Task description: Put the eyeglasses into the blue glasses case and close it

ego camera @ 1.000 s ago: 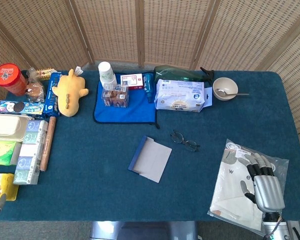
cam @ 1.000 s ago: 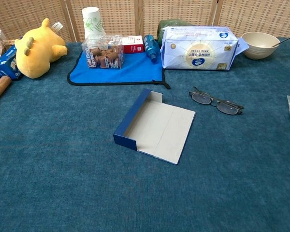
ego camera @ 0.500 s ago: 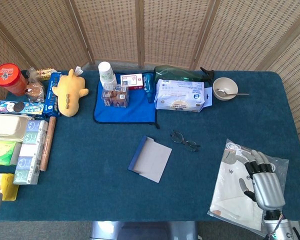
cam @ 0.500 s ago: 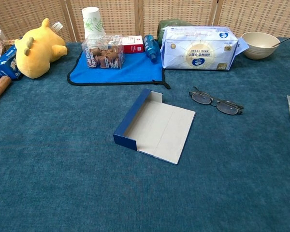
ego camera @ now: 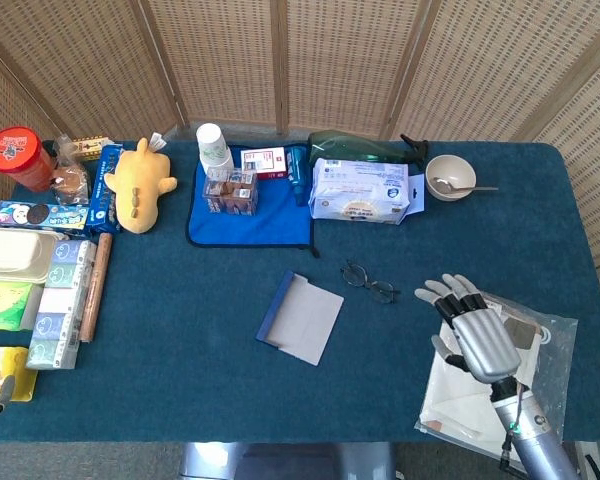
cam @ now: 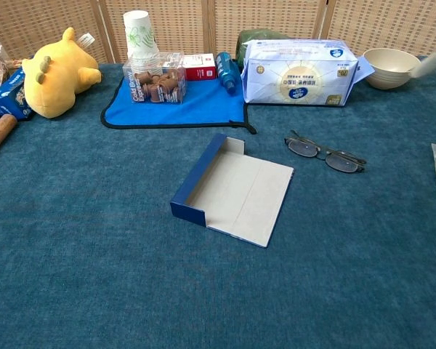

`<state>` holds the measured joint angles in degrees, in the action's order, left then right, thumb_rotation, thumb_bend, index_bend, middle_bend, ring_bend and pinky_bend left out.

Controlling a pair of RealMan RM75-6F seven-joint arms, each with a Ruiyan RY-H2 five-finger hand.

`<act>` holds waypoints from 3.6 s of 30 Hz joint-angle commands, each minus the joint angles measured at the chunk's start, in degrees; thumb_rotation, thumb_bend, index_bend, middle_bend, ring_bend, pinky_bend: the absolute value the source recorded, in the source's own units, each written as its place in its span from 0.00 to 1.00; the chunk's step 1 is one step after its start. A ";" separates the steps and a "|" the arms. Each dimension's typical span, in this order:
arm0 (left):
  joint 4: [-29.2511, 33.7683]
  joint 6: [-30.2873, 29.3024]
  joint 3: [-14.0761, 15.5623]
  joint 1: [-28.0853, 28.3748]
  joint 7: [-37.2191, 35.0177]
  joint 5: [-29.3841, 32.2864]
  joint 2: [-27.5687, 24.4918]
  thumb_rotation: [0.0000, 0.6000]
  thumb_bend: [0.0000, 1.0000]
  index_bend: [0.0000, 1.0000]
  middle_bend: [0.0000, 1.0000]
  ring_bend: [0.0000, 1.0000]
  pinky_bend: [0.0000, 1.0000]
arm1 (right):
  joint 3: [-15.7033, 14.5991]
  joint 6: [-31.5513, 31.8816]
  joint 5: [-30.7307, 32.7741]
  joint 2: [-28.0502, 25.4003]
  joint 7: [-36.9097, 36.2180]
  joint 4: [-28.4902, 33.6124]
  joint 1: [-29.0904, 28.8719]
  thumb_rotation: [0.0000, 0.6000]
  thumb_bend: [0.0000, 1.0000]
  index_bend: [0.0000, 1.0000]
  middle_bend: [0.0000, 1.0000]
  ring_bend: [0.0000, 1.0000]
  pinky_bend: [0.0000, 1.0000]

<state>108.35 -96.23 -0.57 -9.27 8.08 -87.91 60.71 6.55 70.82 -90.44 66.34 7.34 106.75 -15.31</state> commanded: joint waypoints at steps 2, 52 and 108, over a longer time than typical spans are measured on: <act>0.33 0.76 -0.30 0.56 0.80 0.73 0.14 1.00 0.29 0.16 0.10 0.00 0.00 | 2.91 -8.21 2.77 -1.12 -3.70 1.24 -6.76 1.00 0.38 0.20 0.18 0.10 0.11; 0.23 5.77 -2.72 4.91 2.96 8.94 1.08 1.00 0.29 0.16 0.10 0.00 0.00 | 6.73 -45.55 13.78 22.14 -17.21 -28.09 -48.26 0.42 0.50 0.23 0.27 0.17 0.12; -0.14 4.98 -2.31 5.88 1.77 6.34 1.29 1.00 0.29 0.16 0.10 0.00 0.00 | 2.25 -24.36 28.84 14.21 -0.47 -20.17 -38.58 0.63 0.47 0.27 0.28 0.21 0.13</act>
<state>108.21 -91.26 -2.88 -3.38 9.84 -81.60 62.00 8.65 45.65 -62.47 79.99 6.38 87.64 -54.65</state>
